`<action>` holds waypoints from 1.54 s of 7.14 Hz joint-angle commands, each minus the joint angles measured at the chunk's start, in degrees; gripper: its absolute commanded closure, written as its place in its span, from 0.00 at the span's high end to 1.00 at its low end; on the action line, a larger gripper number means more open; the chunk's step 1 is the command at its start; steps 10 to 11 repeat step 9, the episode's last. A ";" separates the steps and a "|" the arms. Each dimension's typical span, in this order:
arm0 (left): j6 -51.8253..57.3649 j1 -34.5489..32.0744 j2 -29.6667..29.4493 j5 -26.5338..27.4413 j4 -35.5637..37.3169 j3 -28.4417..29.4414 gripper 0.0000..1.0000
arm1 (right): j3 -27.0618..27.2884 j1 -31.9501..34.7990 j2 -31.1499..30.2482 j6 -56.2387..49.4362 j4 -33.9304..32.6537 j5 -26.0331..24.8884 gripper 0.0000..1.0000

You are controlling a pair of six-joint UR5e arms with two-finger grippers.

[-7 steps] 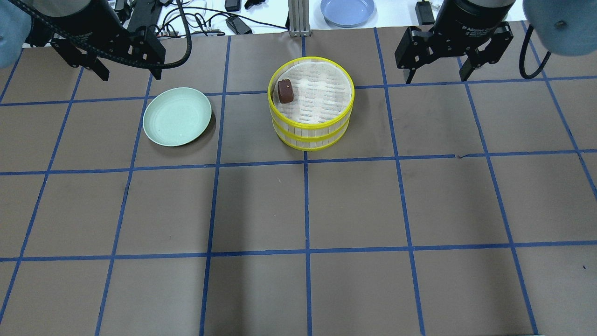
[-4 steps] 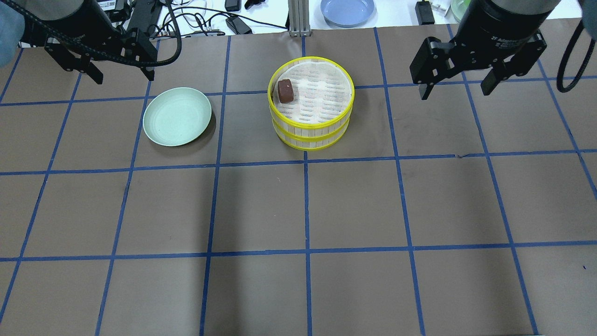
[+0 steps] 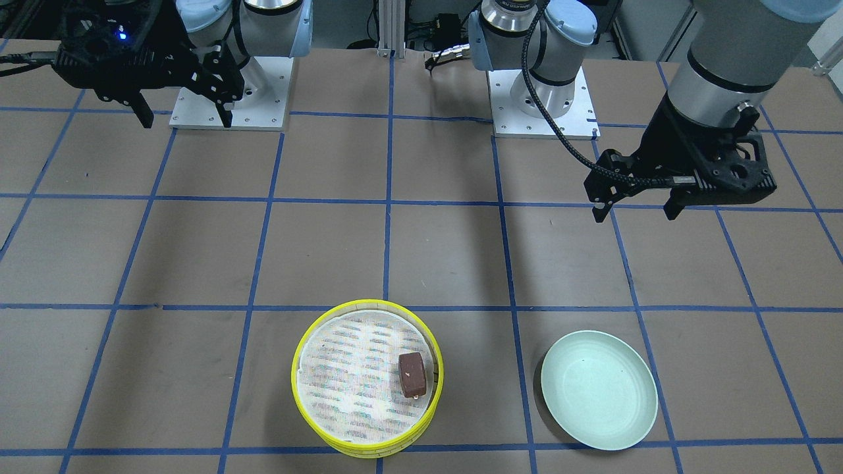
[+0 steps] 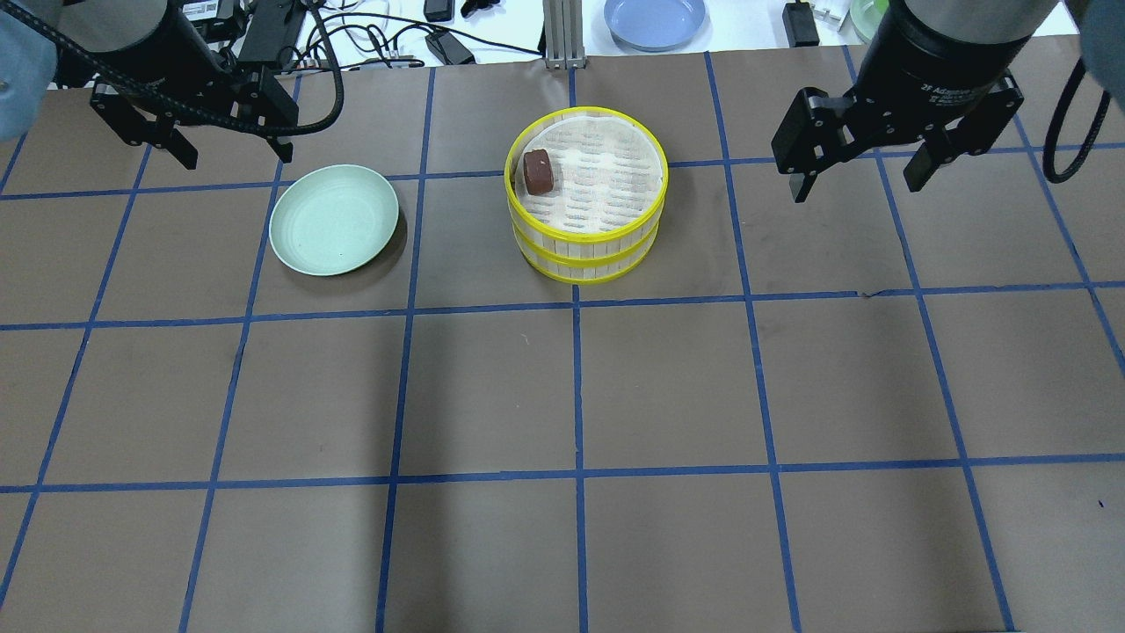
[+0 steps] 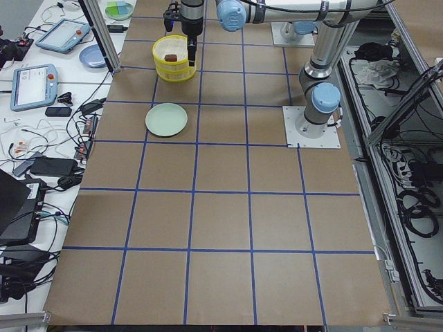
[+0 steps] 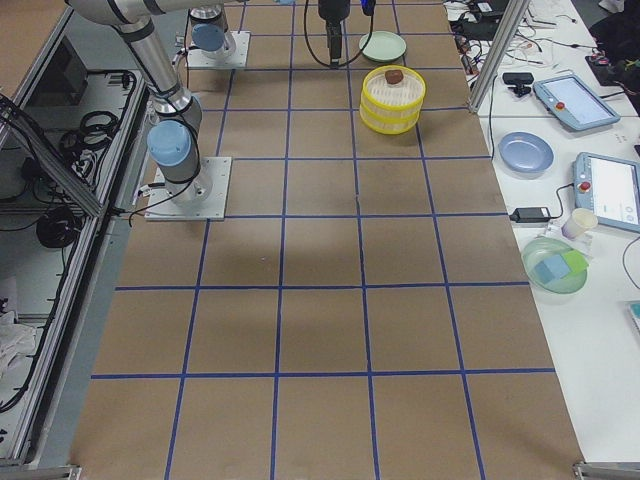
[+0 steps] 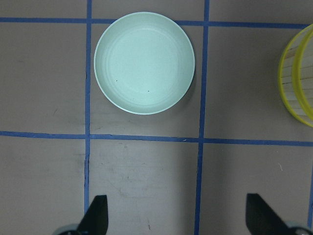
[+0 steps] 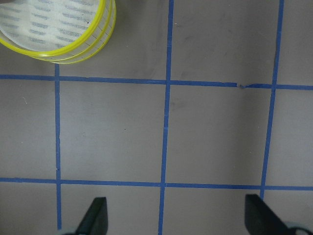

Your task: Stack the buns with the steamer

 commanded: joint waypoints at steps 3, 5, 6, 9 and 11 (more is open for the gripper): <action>-0.06 0.03 -0.74 -0.20 0.56 -0.18 1.00 | 2.15 -0.27 0.91 0.43 -3.49 -0.37 1.00; -0.06 0.03 -0.39 -0.20 0.65 -0.45 1.00 | 3.03 -0.10 1.60 0.17 -5.25 0.24 1.00; -0.06 0.03 -0.39 -0.11 0.56 -0.53 1.00 | 2.94 -0.10 2.31 -0.36 -5.16 -0.36 1.00; -0.06 -0.05 0.40 0.07 0.74 -0.54 1.00 | 3.03 -0.10 2.66 -0.01 -4.54 0.15 1.00; -0.06 -0.05 0.40 0.07 0.74 -0.54 1.00 | 3.03 -0.10 2.66 -0.01 -4.54 0.15 1.00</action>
